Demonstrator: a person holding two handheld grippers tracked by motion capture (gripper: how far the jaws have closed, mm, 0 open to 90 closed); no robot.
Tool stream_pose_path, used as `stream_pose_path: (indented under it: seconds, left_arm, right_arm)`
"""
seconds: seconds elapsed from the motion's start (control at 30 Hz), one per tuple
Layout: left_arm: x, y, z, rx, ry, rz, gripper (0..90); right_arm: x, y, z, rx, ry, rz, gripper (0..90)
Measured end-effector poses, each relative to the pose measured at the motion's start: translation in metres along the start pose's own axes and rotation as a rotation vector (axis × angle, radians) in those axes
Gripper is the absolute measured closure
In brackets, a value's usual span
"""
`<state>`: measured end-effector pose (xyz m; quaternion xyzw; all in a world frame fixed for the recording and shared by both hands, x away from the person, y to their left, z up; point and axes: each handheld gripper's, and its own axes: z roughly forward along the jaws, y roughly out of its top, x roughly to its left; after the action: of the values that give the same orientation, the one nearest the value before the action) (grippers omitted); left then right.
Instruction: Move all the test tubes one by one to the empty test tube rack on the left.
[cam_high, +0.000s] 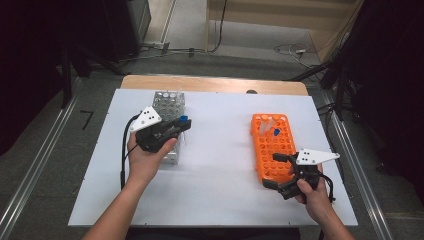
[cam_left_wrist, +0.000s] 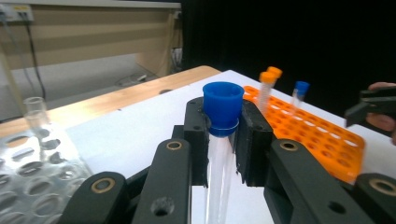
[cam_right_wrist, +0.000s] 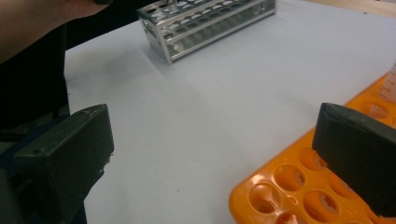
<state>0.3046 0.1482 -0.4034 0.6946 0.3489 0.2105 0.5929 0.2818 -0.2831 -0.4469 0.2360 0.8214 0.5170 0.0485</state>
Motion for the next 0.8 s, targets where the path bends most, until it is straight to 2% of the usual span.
stream_pose_path:
  seconds: [0.2,0.37,0.63,0.8]
  left_arm:
    - [0.020,0.005,0.006,-0.001,0.054,-0.035,77.0]
    - [0.033,0.008,0.013,0.002,0.088,-0.042,76.9]
    - [0.054,0.013,0.024,0.011,0.150,-0.058,76.9]
    - [0.068,0.020,0.030,-0.008,0.188,-0.073,76.9]
  right_arm:
    - [-0.005,-0.002,-0.004,-0.013,-0.032,0.006,0.0]
    - [-0.008,-0.005,-0.006,-0.016,-0.053,0.006,0.0]
    - [-0.012,-0.008,-0.008,-0.022,-0.063,0.005,0.0]
    - [-0.014,-0.008,-0.009,-0.030,-0.058,0.008,0.0]
